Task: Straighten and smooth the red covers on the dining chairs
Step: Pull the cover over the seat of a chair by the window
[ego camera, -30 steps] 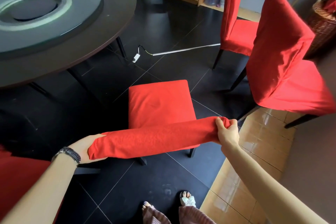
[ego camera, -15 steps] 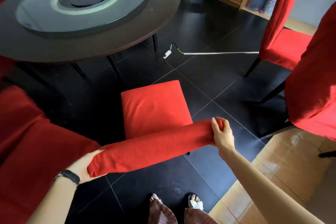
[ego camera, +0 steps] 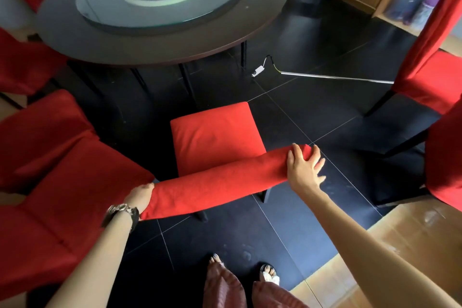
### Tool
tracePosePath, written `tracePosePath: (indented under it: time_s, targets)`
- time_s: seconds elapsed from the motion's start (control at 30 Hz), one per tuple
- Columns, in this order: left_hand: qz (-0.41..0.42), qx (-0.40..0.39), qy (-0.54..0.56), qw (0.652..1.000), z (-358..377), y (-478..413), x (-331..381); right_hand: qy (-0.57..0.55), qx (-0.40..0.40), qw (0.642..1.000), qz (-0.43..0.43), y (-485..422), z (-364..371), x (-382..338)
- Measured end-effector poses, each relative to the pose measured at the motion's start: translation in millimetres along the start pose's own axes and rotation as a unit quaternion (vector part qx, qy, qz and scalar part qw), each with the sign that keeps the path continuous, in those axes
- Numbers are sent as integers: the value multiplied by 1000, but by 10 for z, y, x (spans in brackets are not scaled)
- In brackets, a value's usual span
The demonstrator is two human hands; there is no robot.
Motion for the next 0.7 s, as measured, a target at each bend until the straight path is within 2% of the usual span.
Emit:
tracePosePath:
  time_s: [0.1,0.23,0.4,0.53,0.6,0.7]
  targets:
    - [85,40,-133,987,113,148,210,61,10,996,-65,84,29,85]
    - [86,35,-240,966,446,379,440,93,10,987,-132,166,38,232]
    - [187,19,-255,949,888,585,775,227,-36,951,-204,190,-74,419]
    - [281,-15,-292,914,1377,837,1134,298,-74,922,-238,198,-285,515]
    - [331,-31,-277,901,1564,949,1288,270,-77,930,-238,211,-446,580]
    - [413,-17,-235,880,1763,1105,1519,185,-47,963,-190,218,-744,751]
Point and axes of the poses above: each hand's wrist, its own y-axis away from the middle knuckle, its own z-axis out of the palm, x = y × z, the point moved 2 cm from there along -y, towards the middle knuckle, and after that the axes turned 14 degrees about z, right-handed, at the moved point
